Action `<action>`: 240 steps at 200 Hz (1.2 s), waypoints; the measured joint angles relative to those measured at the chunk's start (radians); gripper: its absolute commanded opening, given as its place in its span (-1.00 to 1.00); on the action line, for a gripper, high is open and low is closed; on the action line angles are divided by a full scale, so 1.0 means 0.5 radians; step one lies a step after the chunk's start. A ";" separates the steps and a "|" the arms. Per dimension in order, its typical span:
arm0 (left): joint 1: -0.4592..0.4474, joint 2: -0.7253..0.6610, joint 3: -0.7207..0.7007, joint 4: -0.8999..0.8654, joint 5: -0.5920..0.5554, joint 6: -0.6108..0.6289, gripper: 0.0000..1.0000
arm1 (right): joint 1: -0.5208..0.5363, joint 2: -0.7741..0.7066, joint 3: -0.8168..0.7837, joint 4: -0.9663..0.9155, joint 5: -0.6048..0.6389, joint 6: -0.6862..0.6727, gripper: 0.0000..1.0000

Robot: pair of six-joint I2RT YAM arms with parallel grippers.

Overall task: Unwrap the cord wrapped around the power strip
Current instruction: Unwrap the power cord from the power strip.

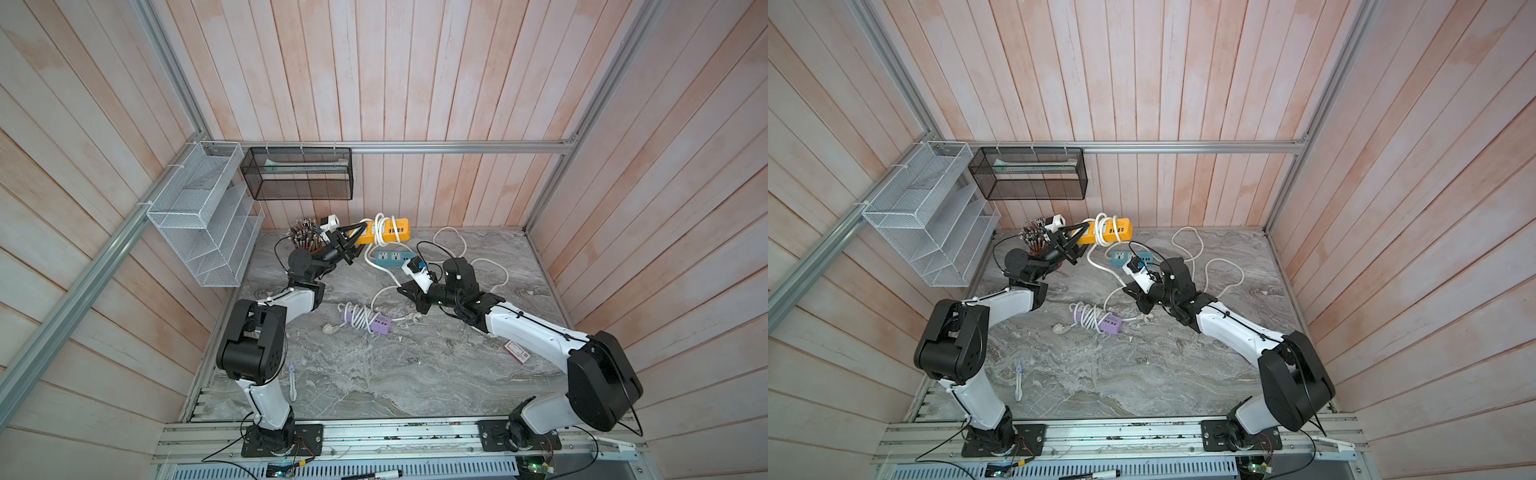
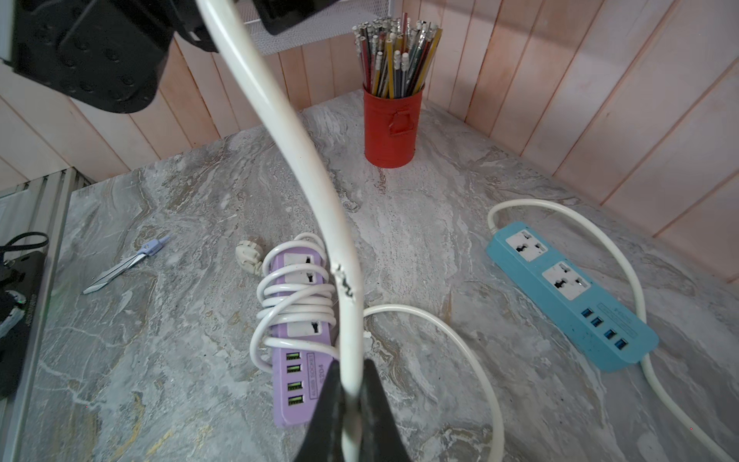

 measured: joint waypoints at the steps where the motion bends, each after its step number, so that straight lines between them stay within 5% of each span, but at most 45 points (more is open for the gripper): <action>1: 0.000 -0.002 0.000 0.001 -0.001 -0.002 -1.00 | -0.007 0.005 -0.003 0.007 0.001 0.005 -1.00; 55: -0.002 -0.121 -0.001 0.002 0.001 -0.021 -1.00 | -0.247 0.304 0.069 0.134 0.011 0.158 -1.00; 132: -0.096 -0.191 -0.247 0.050 -0.005 -0.026 -1.00 | -0.486 0.671 0.753 0.150 0.004 0.333 -1.00; 240: -0.140 0.014 -0.519 0.189 -0.046 -0.008 -1.00 | -0.495 0.629 1.421 -0.137 -0.130 0.312 -1.00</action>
